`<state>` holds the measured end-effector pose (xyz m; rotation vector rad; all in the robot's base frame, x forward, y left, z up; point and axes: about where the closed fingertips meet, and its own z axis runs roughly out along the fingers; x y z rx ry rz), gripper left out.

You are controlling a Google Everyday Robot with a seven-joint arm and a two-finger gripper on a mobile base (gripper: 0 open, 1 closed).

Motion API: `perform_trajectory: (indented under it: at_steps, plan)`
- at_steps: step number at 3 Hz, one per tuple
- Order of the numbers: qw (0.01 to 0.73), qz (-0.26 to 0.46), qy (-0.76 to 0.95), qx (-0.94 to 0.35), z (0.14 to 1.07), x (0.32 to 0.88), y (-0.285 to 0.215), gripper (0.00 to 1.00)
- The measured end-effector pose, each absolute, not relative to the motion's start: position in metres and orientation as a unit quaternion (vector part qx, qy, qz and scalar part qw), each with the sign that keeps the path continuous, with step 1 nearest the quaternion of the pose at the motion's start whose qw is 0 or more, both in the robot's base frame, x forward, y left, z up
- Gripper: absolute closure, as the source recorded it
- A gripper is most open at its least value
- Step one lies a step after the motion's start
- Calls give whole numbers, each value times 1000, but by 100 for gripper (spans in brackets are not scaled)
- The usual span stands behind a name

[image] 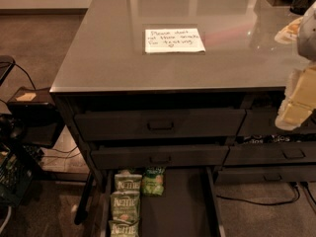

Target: Pick green rice chip bag from bottom drawer and place on counter

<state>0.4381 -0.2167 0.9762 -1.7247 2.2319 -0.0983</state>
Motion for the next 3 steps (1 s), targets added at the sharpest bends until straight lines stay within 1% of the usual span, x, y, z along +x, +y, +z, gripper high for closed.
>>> perform_trajectory:
  at_steps: [1, 2, 3]
  plan:
    - [159, -34, 781, -603, 976, 438, -217, 0]
    - [173, -18, 788, -591, 954, 430, -215, 0]
    - [197, 15, 796, -571, 906, 414, -201, 0]
